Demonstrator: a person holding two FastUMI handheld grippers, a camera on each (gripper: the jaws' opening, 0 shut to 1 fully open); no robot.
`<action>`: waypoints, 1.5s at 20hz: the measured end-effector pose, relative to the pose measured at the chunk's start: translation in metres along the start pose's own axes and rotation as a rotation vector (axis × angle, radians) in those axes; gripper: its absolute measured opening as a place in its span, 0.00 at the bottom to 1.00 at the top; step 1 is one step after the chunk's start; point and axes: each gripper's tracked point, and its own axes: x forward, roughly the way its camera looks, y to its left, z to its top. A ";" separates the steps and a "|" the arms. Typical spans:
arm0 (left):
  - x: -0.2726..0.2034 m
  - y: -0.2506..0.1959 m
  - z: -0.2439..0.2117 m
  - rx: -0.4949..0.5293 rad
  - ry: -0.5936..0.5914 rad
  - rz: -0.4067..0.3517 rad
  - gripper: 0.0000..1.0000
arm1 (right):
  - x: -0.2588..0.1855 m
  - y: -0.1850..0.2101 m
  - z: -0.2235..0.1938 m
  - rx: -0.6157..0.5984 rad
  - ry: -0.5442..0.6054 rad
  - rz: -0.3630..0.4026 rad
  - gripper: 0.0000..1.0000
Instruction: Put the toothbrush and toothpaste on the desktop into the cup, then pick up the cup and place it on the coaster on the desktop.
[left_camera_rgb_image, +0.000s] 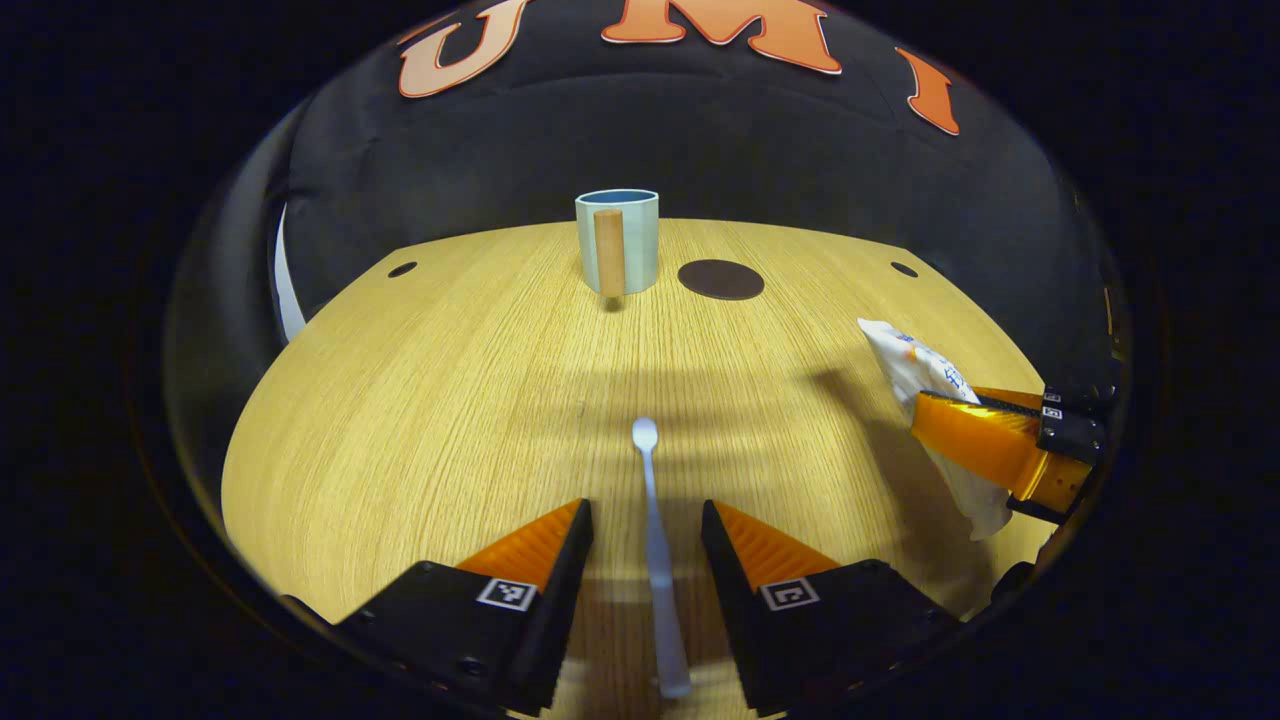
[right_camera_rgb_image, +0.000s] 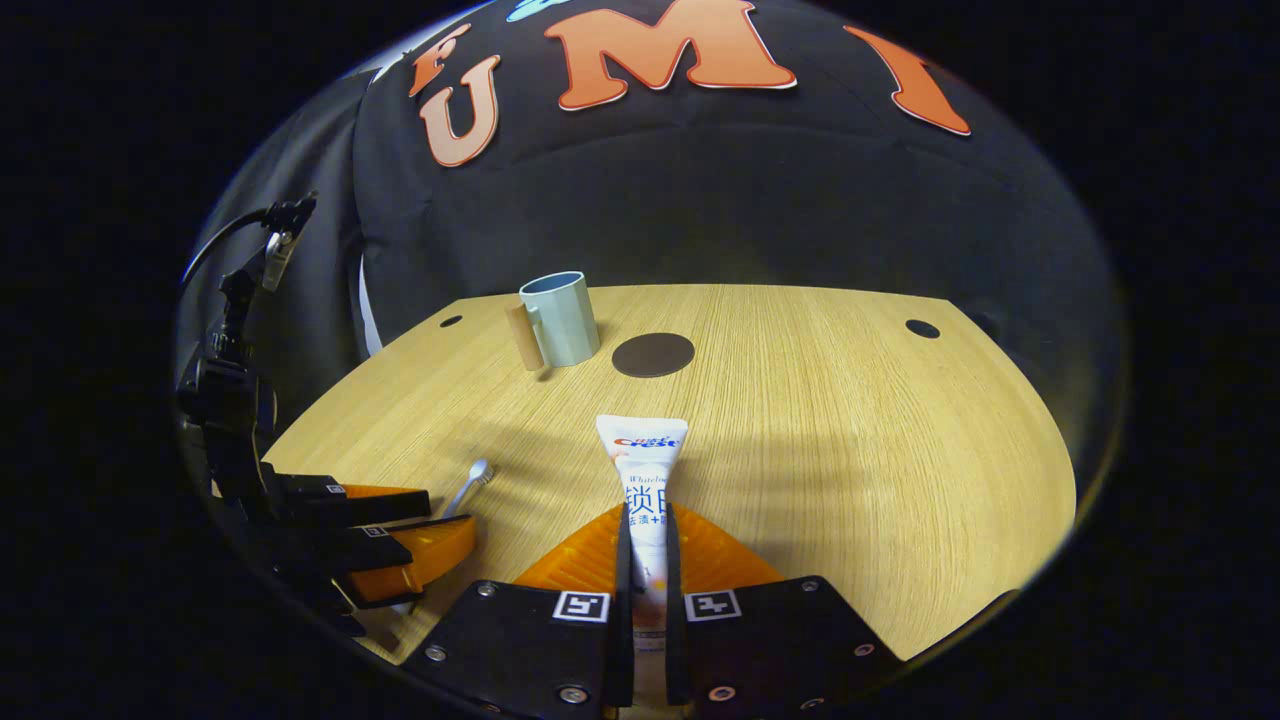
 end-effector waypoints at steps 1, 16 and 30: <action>0.003 -0.002 -0.003 -0.008 0.001 0.001 0.55 | -0.001 -0.003 0.000 0.002 -0.005 -0.002 0.13; 0.042 0.044 0.001 0.042 -0.146 -0.015 0.05 | -0.025 -0.045 0.033 0.032 -0.108 -0.083 0.13; 0.034 0.045 0.115 -0.045 -0.522 -0.067 0.05 | -0.015 -0.017 0.103 -0.027 -0.270 -0.039 0.13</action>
